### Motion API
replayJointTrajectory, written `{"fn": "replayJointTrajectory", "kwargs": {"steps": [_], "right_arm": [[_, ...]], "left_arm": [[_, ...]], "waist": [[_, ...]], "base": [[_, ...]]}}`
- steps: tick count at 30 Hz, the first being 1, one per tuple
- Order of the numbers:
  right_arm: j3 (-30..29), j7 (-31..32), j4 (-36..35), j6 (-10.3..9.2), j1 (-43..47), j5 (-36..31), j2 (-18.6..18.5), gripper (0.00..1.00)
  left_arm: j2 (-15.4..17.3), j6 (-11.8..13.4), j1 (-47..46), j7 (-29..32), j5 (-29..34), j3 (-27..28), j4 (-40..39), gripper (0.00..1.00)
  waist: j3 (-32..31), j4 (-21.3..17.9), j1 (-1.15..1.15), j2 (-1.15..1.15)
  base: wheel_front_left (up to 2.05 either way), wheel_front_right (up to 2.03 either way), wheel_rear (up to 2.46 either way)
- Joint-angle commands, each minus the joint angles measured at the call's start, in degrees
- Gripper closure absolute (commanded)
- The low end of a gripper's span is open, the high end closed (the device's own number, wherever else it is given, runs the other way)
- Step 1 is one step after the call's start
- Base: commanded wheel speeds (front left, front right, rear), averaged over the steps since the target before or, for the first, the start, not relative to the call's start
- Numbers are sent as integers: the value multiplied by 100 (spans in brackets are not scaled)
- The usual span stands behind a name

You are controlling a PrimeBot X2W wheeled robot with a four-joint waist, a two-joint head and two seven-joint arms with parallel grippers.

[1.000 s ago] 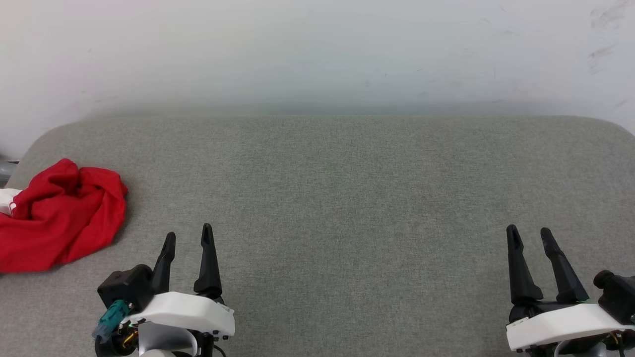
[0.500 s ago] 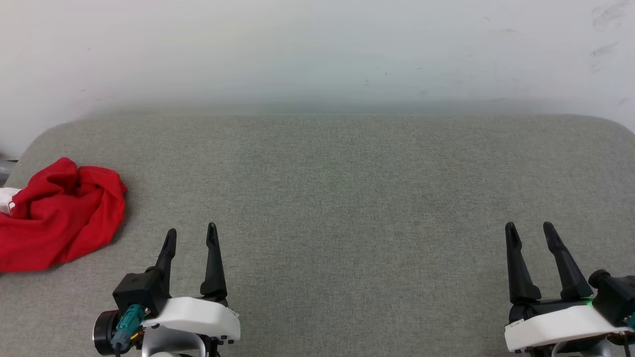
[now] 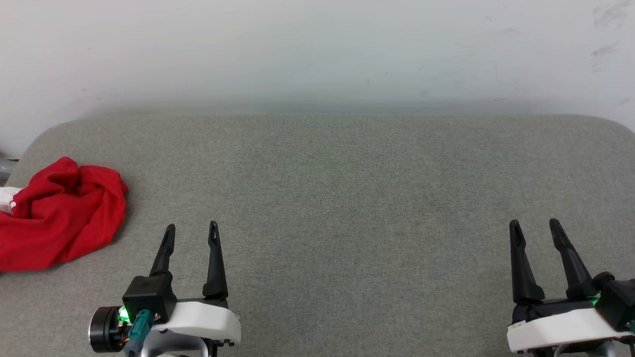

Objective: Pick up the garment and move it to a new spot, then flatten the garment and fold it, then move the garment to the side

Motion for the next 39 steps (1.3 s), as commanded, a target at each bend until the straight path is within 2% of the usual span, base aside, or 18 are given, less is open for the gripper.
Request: {"fn": "replayJointTrajectory", "kwargs": {"steps": [1, 8, 19, 28, 39], "right_arm": [[-1, -44, -70, -1, 30, -124, 12, 0], [9, -113, -126, -2, 48, -321, 13, 0], [43, -227, -155, -3, 79, -454, 15, 0], [-7, -234, -29, -3, 63, -78, 15, 0], [-8, -234, 42, -3, 24, 76, 15, 0]], "left_arm": [[15, 32, 55, -50, 120, 10, -45, 0], [-33, -3, 74, -111, 347, 26, -58, 0], [-155, -285, 110, -221, 593, 173, 10, 0], [-237, -494, 100, -237, 502, 387, 58, 0], [-259, -546, 33, -237, 490, 435, 115, 0]], "waist": [[0, -2, 0, 0], [17, 20, 0, 0], [52, 62, 0, 0], [79, 52, 0, 0], [111, 55, 0, 0]], "base": [[0, 0, 0], [0, 0, 0], [0, 0, 0], [0, 0, 0], [0, 0, 0]]}}
